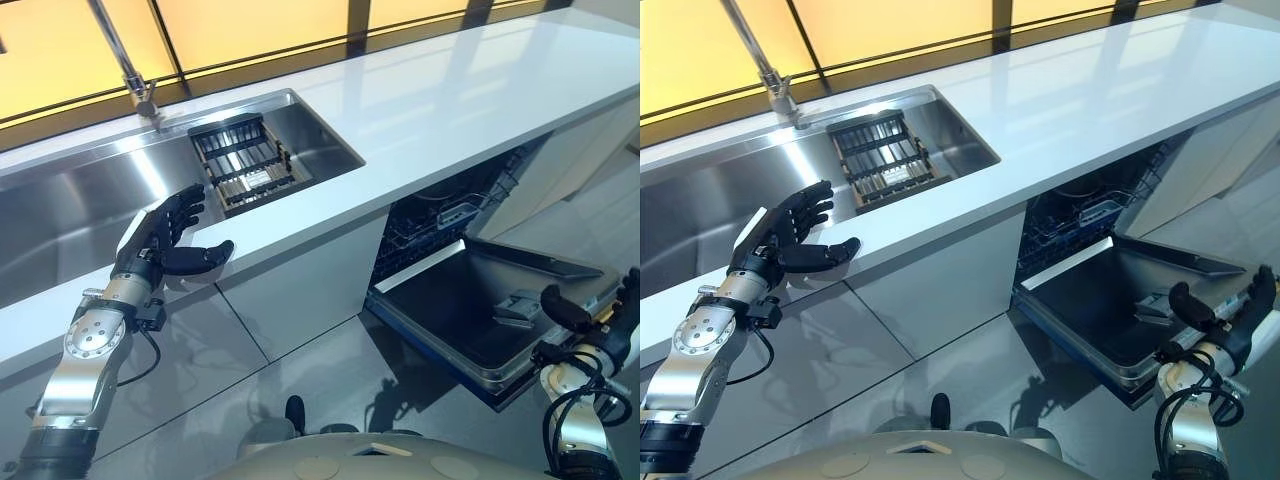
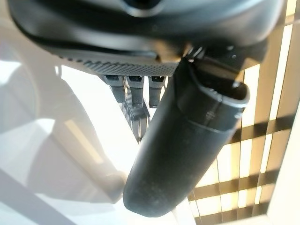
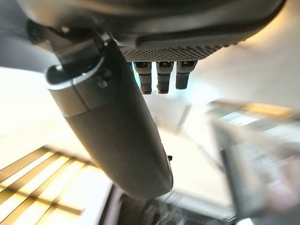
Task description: Pick up plates and place into dishwasher.
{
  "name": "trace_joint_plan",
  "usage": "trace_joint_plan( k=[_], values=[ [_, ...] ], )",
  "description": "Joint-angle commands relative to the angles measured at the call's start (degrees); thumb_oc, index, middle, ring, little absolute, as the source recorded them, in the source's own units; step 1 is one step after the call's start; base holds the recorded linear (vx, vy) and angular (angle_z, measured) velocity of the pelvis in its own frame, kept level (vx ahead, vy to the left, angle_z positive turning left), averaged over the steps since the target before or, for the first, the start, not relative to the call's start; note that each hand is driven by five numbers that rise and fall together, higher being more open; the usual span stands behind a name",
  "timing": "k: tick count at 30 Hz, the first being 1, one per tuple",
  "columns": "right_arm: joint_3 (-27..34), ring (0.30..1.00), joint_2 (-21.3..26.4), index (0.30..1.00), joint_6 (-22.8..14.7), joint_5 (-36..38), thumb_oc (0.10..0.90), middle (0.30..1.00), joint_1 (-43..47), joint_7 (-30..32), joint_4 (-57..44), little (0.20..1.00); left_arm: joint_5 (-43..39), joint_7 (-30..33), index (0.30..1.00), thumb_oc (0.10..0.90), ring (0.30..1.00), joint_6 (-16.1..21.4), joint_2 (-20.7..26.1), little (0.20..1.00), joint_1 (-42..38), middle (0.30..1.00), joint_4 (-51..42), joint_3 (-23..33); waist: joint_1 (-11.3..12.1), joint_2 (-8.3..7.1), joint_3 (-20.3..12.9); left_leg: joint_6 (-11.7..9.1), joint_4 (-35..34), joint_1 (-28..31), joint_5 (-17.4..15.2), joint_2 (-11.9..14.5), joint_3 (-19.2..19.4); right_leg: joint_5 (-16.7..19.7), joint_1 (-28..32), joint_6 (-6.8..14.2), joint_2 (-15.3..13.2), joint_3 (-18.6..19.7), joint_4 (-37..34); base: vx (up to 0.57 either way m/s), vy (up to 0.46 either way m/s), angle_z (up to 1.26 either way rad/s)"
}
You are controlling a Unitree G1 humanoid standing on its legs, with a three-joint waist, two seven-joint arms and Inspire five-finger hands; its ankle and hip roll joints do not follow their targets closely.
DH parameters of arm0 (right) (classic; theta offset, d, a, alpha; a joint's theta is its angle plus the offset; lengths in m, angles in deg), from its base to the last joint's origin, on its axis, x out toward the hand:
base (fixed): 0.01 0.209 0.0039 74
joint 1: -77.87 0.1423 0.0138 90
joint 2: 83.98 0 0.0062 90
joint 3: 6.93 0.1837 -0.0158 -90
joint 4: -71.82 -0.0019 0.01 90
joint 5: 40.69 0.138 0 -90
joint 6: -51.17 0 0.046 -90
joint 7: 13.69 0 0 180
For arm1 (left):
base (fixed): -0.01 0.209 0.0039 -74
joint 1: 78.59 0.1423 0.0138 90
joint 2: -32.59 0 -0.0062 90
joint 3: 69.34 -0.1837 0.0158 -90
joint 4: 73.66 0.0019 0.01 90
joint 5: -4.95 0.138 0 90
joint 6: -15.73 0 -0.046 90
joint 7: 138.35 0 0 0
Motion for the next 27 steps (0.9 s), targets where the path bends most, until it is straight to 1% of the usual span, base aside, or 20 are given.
trace_joint_plan(
  k=[1, 3, 5, 8, 10, 11, 12, 14, 15, 16, 18, 20, 22, 25, 27],
  values=[
    [6.86, 0.9, 2.62, 0.9, -10.69, 9.52, 0.8, 0.9, 6.25, 2.83, 3.05, 0.9, -1.74, 1.78, 0.9, 0.8, 0.9, 4.21, 3.59, 0.9, -6.83, 0.9, 1.13, 1.02, -0.67, 0.91, -1.15, 1.24, 0.4, 5.72, -10.63, -2.05, 1.16, 3.21, -5.42, 1.16, 3.48, -3.66, 0.97, -0.04, -0.141, -0.17],
    [8.76, 0.9, 2.2, 0.9, -12.52, 18.82, 0.8, 0.9, 6.77, 0.66, 7.82, 0.9, -1.78, 2.17, 0.9, 0.8, 0.9, 3.89, 4.66, 0.9, -8.22, 0.9, 2.18, 0.88, -0.75, 1.31, -1.07, 0.86, 0.45, 5.5, -10.34, -1.66, 1.18, 2.91, -5.57, 0.85, 3.65, -3.84, 1.41, -0.02, -0.143, -0.07],
    [9.87, 0.9, 1.46, 0.9, -13.23, 27.53, 0.8, 0.9, 7.36, -2.84, 11.48, 0.9, -1.88, 2.68, 0.9, 0.8, 0.9, 3.5, 5.46, 0.9, -9.35, 0.9, 2.94, 0.68, -0.71, 1.73, -0.89, 0.56, 0.81, 5.18, -10.12, -1.4, 0.93, 2.51, -5.73, 0.46, 3.73, -4.1, 2.01, -0.01, -0.13, -0.05],
    [11.39, 0.9, 1.08, 0.9, -13.74, 37.52, 0.8, 0.9, 7.83, -10.8, 16.8, 0.9, -2.18, 2.98, 0.9, 0.8, 0.9, 2.82, 6.44, 0.9, -10.53, 0.9, 3.56, 0.8, -0.49, 2.34, -0.54, 0.03, 1.55, 4.48, -9.7, -1.05, 0.42, 1.84, -6.01, -0.05, 3.7, -4.81, 3.12, 0.02, -0.108, -0.06],
    [11.51, 0.9, 0.75, 0.9, -13.34, 44.14, 0.8, 0.9, 8.14, -16.65, 20.47, 0.9, -1.81, 3.44, 0.9, 0.8, 0.9, 2.49, 7.08, 0.9, -11.52, 0.9, 4.33, 0.64, -0.3, 2.99, -0.22, -0.47, 2.62, 3.81, -9.98, -0.79, -0.27, 0.59, -6.15, -0.41, 3.44, -5.37, 4.56, 0.06, -0.1, -0.03],
    [11.66, 0.9, 1.12, 0.9, -12.92, 47.73, 0.8, 0.9, 8.26, -20.88, 23.24, 0.9, -1.95, 4.04, 0.9, 0.8, 0.9, 2.67, 7.54, 0.9, -12.28, 0.9, 5.04, 0.62, -0.24, 3.64, 0.3, -0.91, 4.01, 2.69, -9.85, -0.62, -0.82, -0.19, -6.79, -0.83, 2.9, -5.68, 6.35, 0.02, -0.066, -0.02],
    [11.83, 0.9, 1.61, 0.9, -12.79, 48.87, 0.8, 0.9, 8.38, -22.53, 24.64, 0.9, -2.16, 4.55, 0.9, 0.8, 0.9, 2.95, 7.84, 0.9, -12.92, 0.9, 5.45, 0.43, -0.24, 4.11, 0.71, -1.15, 4.79, 1.93, -9.75, -0.57, -1.17, -0.67, -7.31, -1.01, 2.5, -5.89, 7.51, 0.0, 0.0, 0.0],
    [11.84, 0.9, 3.61, 0.9, -11.75, 52.05, 0.8, 0.9, 8.9, -26.91, 26.66, 0.9, -4.28, 5.98, 0.9, 0.8, 0.9, 4.23, 8.07, 0.9, -14.46, 0.9, 6.35, 0.17, -0.34, 5.79, 2.0, -1.68, 6.73, -0.3, -9.49, -0.7, -1.89, -2.08, -9.25, -1.56, 1.35, -6.23, 10.7, -0.05, 0.04, -0.03],
    [11.86, 0.9, 3.96, 0.9, -11.63, 52.35, 0.8, 0.9, 9.06, -27.35, 26.83, 0.9, -4.63, 6.41, 0.9, 0.8, 0.9, 4.55, 8.02, 0.9, -14.75, 0.9, 6.45, 0.11, -0.39, 6.1, 2.17, -1.75, 7.08, -0.75, -9.48, -0.77, -1.99, -2.37, -9.71, -1.67, 1.18, -6.26, 11.3, -0.07, 0.07, -0.02],
    [11.75, 0.9, 4.96, 0.9, -11.33, 52.99, 0.8, 0.9, 9.45, -28.36, 27.13, 0.9, -5.36, 7.88, 0.9, 0.8, 0.9, 5.47, 7.82, 0.9, -15.42, 0.9, 6.71, -0.04, -0.47, 7.18, 2.77, -1.93, 7.66, -1.84, -9.27, -0.98, -2.32, -3.04, -10.86, -2.0, 0.72, -6.25, 12.7, -0.13, 0.12, 0.0],
    [11.21, 0.9, 8.11, 0.9, -10.76, 54.79, 0.8, 0.9, 11.76, -31.91, 28.06, 0.9, -8.66, 11.37, 0.9, 0.8, 0.9, 9.52, 6.9, 0.9, -17.35, 0.9, 8.7, -0.5, -0.71, 10.27, 5.1, -2.23, 8.2, -4.29, -8.69, -1.89, -2.91, -4.29, -13.76, -2.78, -0.26, -6.22, 15.04, -0.23, 0.193, 0.02],
    [10.71, 0.9, 9.97, 0.9, -10.19, 55.06, 0.8, 0.9, 13.75, -34.38, 29.39, 0.9, -11.72, 12.44, 0.9, 0.8, 0.9, 11.81, 6.12, 0.9, -18.24, 0.9, 10.35, -0.45, -0.74, 12.11, 6.61, -2.39, 8.06, -5.3, -8.38, -2.55, -3.15, -5.06, -15.12, -3.32, -0.58, -6.22, 16.01, -0.15, 0.14, 0.11],
    [10.39, 0.9, 11.78, 0.9, -9.12, 54.67, 0.8, 0.9, 15.83, -36.95, 30.89, 0.9, -14.87, 12.76, 0.9, 0.8, 0.9, 13.17, 4.88, 0.9, -18.75, 0.9, 11.77, -0.29, -0.76, 13.88, 7.83, -2.58, 7.92, -6.05, -8.14, -3.08, -3.28, -5.72, -16.13, -3.75, -1.0, -6.12, 16.65, -0.07, 0.125, 0.1],
    [9.13, 0.9, 13.14, 0.9, -6.92, 54.0, 0.8, 0.9, 18.3, -40.06, 30.88, 0.9, -17.42, 12.69, 0.9, 0.8, 0.9, 14.6, 2.85, 0.9, -18.83, 0.9, 12.81, -0.51, -0.79, 15.64, 9.23, -2.66, 8.58, -7.03, -8.24, -3.69, -3.35, -6.32, -17.58, -4.2, -1.76, -5.93, 17.87, -0.05, 0.113, 0.04],
    [7.97, 0.9, 13.32, 0.9, -6.07, 54.86, 0.8, 0.9, 19.55, -43.94, 30.05, 0.9, -17.93, 12.46, 0.9, 0.8, 0.9, 15.23, 1.88, 0.9, -18.69, 0.9, 12.77, -0.68, -0.66, 16.31, 10.13, -2.59, 9.67, -7.87, -8.52, -3.96, -3.12, -6.8, -18.65, -4.47, -2.33, -6.05, 19.32, -0.08, 0.094, 0.08]
  ],
)
